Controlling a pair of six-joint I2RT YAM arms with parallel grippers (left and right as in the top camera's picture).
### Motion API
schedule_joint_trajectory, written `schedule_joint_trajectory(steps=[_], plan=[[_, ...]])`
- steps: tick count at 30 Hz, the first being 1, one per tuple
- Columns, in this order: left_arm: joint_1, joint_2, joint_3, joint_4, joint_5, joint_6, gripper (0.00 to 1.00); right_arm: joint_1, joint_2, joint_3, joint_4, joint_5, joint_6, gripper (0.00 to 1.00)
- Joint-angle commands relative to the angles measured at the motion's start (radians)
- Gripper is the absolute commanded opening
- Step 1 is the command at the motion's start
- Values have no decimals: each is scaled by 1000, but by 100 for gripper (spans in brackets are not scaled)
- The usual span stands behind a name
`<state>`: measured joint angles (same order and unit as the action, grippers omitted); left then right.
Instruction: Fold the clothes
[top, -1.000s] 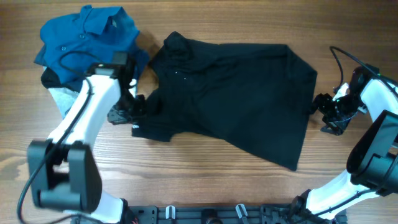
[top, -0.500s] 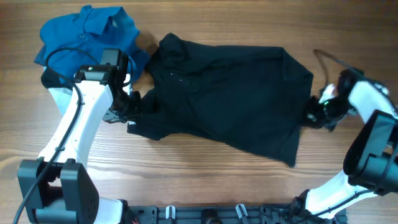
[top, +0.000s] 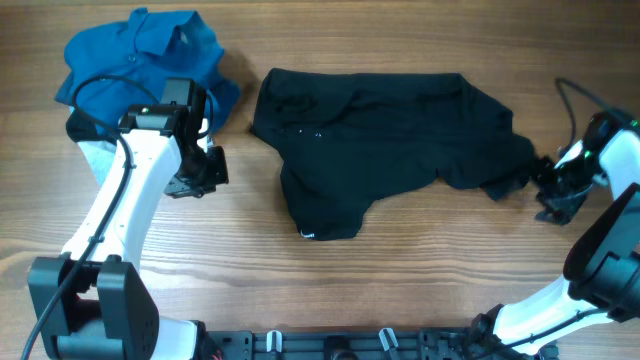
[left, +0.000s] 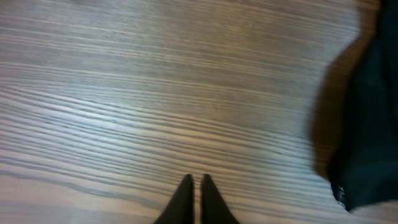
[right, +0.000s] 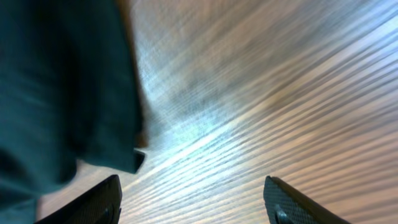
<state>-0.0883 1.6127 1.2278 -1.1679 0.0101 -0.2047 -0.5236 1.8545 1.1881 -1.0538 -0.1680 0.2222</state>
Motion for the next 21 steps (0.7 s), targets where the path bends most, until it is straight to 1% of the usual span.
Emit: schedule_joint_trajectory(steps=[1, 2, 3, 4, 5, 6, 7, 8, 9, 12, 13, 14, 15, 16, 17, 18, 19, 20, 21], plan=[[-18, -8, -8, 33, 209, -13, 19, 3, -9, -92, 80, -170, -13, 73], [-37, -8, -25, 59, 235, -13, 23, 3, -9, -98, 98, -201, -14, 73], [-64, -8, -50, 95, 270, -13, 31, 3, -9, -97, 105, -211, -14, 73], [-92, -4, -76, 125, 302, -13, 36, 3, -9, -97, 108, -220, -13, 73], [-133, 3, -108, 163, 341, -13, 48, 3, -9, -97, 108, -226, -13, 73], [-169, 11, -130, 190, 372, -14, 56, 3, -9, -97, 106, -226, -14, 73], [-206, 24, -150, 219, 407, -16, 68, 3, -9, -97, 106, -226, -14, 73], [-249, 42, -170, 256, 434, -45, 79, 3, -9, -97, 106, -226, -14, 73], [-280, 60, -182, 290, 442, -83, 84, 3, -9, -97, 106, -226, -14, 73], [-363, 139, -188, 386, 504, -187, 86, 3, -9, -97, 105, -226, -16, 72], [-393, 190, -187, 424, 525, -235, 85, 3, -9, -97, 100, -226, -30, 72], [-402, 219, -188, 437, 525, -261, 83, 3, -9, -97, 95, -226, -40, 72], [-407, 241, -187, 444, 525, -276, 76, 3, -9, -97, 92, -226, -41, 71], [-408, 257, -187, 446, 526, -275, 63, 3, -9, -97, 89, -226, -43, 71], [-408, 269, -187, 443, 529, -275, 35, 3, -9, -97, 88, -226, -44, 71], [-406, 273, -187, 433, 529, -274, 17, 3, -9, -97, 89, -226, -46, 71], [-398, 270, -187, 417, 528, -269, 7, 3, -9, -97, 89, -225, -53, 70], [-388, 261, -184, 395, 528, -254, 4, 3, -9, -97, 89, -225, -59, 70], [-372, 250, -180, 364, 523, -241, 4, 3, -9, -97, 87, -225, -59, 70]])
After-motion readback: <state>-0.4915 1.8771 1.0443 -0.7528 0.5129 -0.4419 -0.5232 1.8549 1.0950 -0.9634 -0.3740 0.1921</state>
